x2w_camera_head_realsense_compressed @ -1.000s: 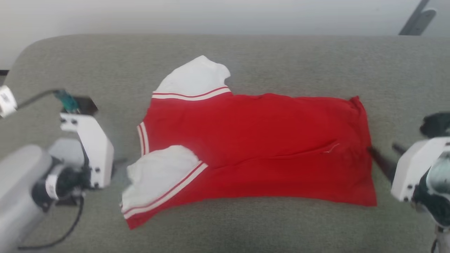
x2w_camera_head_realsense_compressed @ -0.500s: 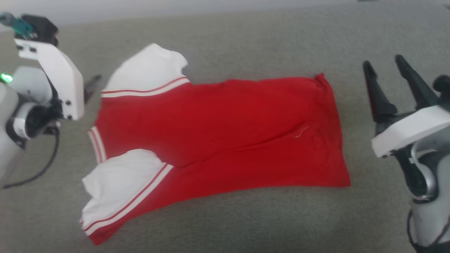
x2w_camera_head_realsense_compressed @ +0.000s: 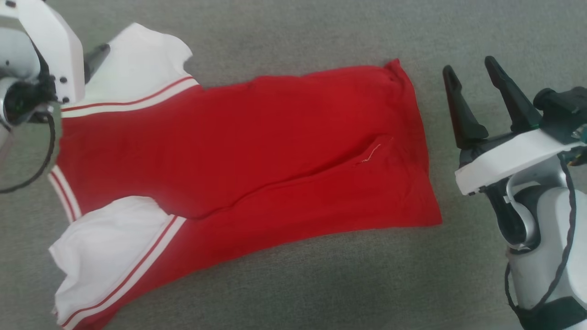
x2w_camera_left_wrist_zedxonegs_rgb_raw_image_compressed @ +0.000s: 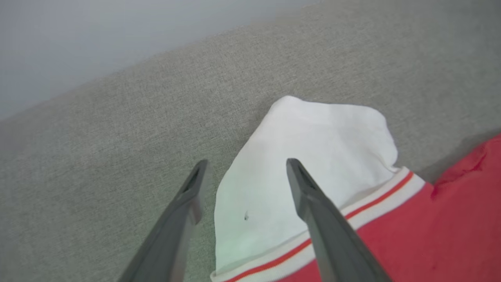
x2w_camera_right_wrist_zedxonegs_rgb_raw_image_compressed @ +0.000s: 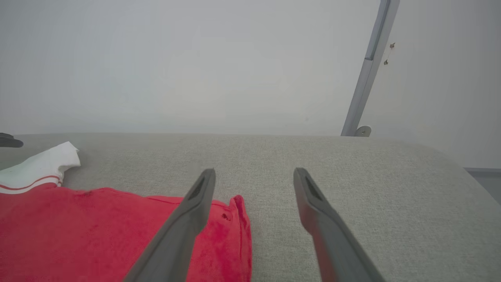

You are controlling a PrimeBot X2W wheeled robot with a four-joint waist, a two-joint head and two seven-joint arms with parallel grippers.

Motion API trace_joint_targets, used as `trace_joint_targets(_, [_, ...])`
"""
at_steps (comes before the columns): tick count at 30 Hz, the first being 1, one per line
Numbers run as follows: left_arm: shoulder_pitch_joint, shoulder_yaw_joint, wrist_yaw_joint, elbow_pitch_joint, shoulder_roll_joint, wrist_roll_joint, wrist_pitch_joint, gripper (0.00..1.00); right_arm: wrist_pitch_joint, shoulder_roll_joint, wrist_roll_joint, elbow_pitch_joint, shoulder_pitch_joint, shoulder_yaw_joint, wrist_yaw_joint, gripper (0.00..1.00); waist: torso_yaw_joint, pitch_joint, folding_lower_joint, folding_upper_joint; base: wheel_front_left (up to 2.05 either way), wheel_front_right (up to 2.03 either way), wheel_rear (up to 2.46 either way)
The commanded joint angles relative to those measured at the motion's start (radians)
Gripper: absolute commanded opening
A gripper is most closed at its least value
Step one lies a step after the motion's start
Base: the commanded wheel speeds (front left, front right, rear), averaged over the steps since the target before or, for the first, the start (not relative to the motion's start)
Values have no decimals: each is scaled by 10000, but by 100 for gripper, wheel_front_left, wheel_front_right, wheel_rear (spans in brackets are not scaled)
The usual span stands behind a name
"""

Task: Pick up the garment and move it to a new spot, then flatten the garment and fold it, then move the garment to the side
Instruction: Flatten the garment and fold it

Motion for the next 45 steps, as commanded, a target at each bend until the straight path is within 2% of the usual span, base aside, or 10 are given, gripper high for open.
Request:
trace_joint_targets(1, [-274, -82, -110, 233, -54, 209, 60, 100, -58, 54, 14, 21, -153, 36, 5, 100, -161, 209, 0, 0, 0, 0, 0])
trace_joint_targets(17, [-1401, -517, -483, 2896, -1061, 101, 1172, 100, 579, 91, 428, 323, -581, 734, 5, 100, -623, 1151, 0, 0, 0, 0, 0])
trace_joint_targets(18, [-1364, -558, -503, 3034, -1145, 58, 1322, 82, 724, 45, 473, 338, -637, 803, 5, 100, -626, 1176, 0, 0, 0, 0, 0])
trace_joint_targets(19, [-1368, -550, -514, 3184, -1234, -31, 1449, 36, 880, 6, 519, 346, -737, 875, 3, 100, -627, 1199, 0, 0, 0, 0, 0])
trace_joint_targets(20, [-1330, -511, -508, 3348, -1344, -143, 1687, 0, 1092, 3, 595, 394, -817, 945, 3, 100, -628, 1214, 0, 0, 0, 0, 0])
trace_joint_targets(26, [-1534, -687, -608, 3580, -1722, -102, 1932, 0, 2538, -204, 725, 942, -1749, 1239, 3, 100, -472, 1310, 0, 0, 0, 0, 0])
trace_joint_targets(37, [-2125, -876, -685, 3617, -2238, -116, 1596, 0, 5933, -172, 1152, 3520, -4184, 2146, 3, 100, -59, 1549, 0, 0, 0, 0, 0])
trace_joint_targets(43, [-2288, -970, -691, 3558, -2376, -191, 1386, 0, 6874, -84, 1241, 4568, -4694, 2617, 5, 100, 121, 1573, 0, 0, 0, 0, 0])
trace_joint_targets(44, [-2297, -985, -692, 3541, -2373, -223, 1343, 0, 6997, -130, 1178, 4708, -4764, 2751, 5, 59, 160, 1567, 0, 0, 0, 0, 0])
trace_joint_targets(45, [-2305, -978, -693, 3536, -2364, -258, 1282, 0, 7058, -163, 1172, 4807, -4785, 2806, 5, 7, 197, 1553, 0, 0, 0, 0, 0])
